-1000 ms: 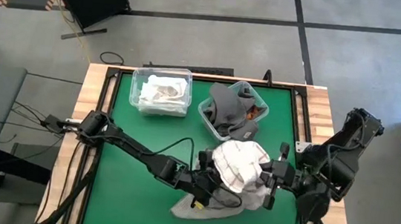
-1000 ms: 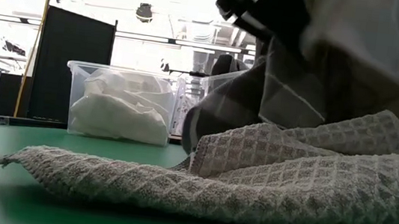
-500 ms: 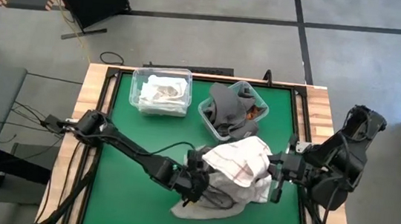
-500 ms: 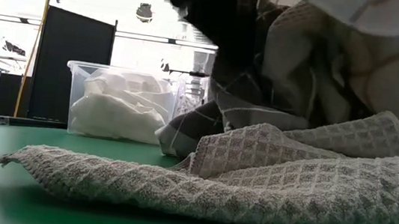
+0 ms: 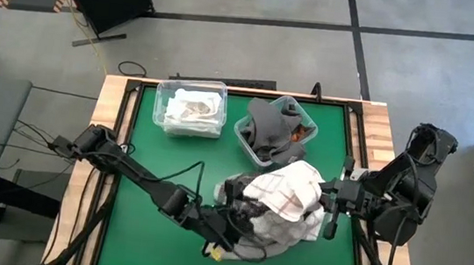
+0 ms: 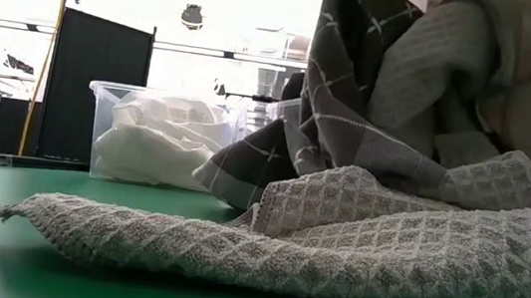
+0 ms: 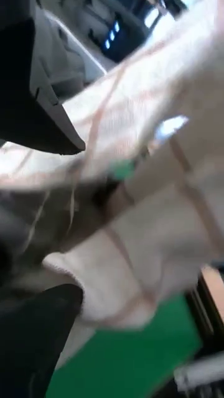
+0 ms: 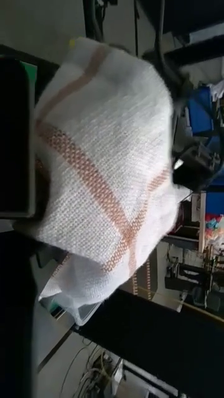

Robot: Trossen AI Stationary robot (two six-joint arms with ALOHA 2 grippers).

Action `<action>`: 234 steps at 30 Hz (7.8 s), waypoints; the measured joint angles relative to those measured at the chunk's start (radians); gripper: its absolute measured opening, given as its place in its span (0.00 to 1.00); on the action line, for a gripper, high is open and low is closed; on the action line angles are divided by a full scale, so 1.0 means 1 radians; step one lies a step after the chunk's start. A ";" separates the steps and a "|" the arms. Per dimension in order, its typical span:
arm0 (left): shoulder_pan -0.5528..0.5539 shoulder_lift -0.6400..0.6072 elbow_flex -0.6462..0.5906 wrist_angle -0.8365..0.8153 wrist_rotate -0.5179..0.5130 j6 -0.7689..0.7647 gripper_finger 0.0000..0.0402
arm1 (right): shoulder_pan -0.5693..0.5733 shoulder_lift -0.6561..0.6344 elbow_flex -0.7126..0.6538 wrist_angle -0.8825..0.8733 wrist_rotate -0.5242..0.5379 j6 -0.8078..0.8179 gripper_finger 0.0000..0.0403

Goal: Sort towels by color in basket
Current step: Put the white patterned towel into the left transparent bin

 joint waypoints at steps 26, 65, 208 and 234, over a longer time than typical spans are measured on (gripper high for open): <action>0.215 0.177 0.000 0.654 0.641 -0.162 0.93 | 0.024 0.077 0.000 0.023 -0.048 -0.013 0.09; 0.141 -0.188 0.003 -0.211 0.362 0.100 0.05 | 0.143 0.246 0.000 -0.180 -0.197 0.299 0.12; 0.032 0.015 -0.456 -0.025 0.475 -0.377 0.05 | -0.366 0.623 -0.032 0.079 -0.905 0.070 0.68; -0.056 -0.251 -0.097 -1.001 0.065 -0.439 0.05 | -0.407 0.683 -0.266 0.222 -0.767 0.264 0.68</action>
